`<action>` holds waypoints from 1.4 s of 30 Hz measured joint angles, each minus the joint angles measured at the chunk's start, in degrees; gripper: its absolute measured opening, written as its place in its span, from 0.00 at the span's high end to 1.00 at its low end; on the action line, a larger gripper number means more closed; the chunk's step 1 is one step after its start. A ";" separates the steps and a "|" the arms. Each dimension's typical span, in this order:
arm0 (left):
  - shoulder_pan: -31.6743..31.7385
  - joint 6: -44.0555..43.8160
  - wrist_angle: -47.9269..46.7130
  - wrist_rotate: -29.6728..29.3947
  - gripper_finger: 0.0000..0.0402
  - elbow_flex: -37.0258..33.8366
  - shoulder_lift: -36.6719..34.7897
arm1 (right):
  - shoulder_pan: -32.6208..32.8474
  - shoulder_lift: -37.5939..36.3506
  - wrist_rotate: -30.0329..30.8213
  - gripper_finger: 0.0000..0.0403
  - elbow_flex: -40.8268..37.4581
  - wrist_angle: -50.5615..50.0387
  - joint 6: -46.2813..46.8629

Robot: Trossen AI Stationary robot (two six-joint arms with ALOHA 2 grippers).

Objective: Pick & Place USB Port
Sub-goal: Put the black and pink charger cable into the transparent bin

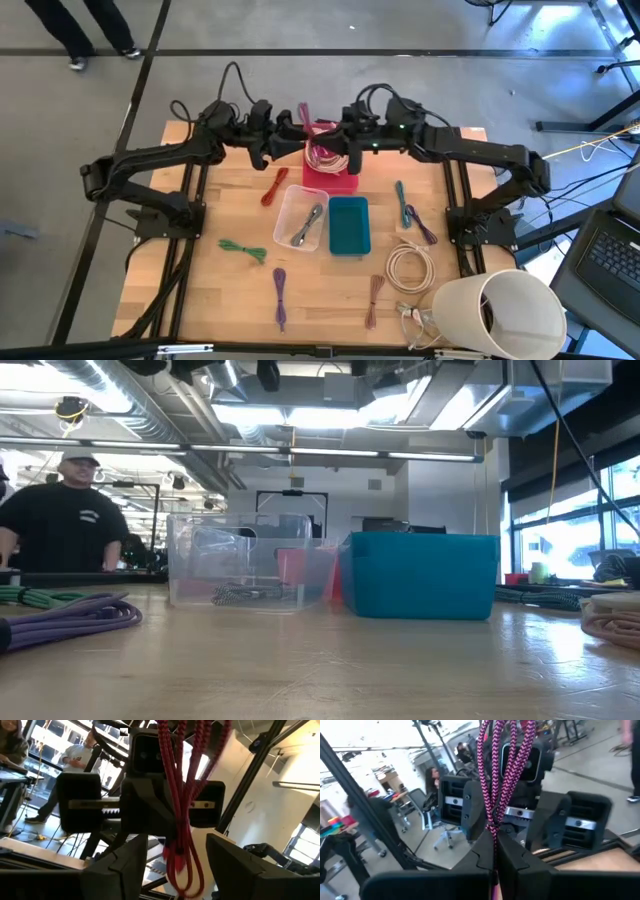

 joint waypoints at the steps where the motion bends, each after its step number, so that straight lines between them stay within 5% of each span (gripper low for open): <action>1: 0.00 0.02 0.02 0.00 0.51 0.00 -0.02 | 0.12 0.80 -0.55 1.00 0.74 -0.36 0.19; 11: 0.00 2.16 0.03 0.20 0.53 0.00 -0.02 | 1.79 4.19 -1.54 1.00 2.49 -0.95 1.29; 14: -0.02 3.70 0.10 0.86 0.64 0.00 -0.05 | 1.81 4.17 -1.54 1.00 2.49 -1.02 1.49; 18: 0.00 5.26 0.38 3.97 0.93 0.02 -0.11 | 1.81 4.17 -1.57 1.00 2.49 -1.42 1.46; 20: 0.00 5.10 0.53 4.46 0.96 0.02 -0.11 | 1.72 4.17 -1.56 0.98 2.49 -1.64 1.45; 29: 0.52 4.52 2.77 5.73 0.96 0.00 -0.57 | 1.02 2.54 -1.29 0.69 2.49 -1.66 -5.95; 33: 1.29 3.27 2.51 7.09 0.96 0.00 -0.76 | 0.03 -1.45 -0.76 0.53 2.49 -9.18 -7.76; 37: 2.47 -0.84 -1.21 9.73 0.96 0.00 -1.92 | -1.16 -7.09 8.70 0.46 2.49 -28.33 -8.39; 42: 1.67 -1.53 -20.31 8.13 0.96 0.00 -3.95 | -1.29 -13.87 26.23 0.47 2.49 -48.39 -7.10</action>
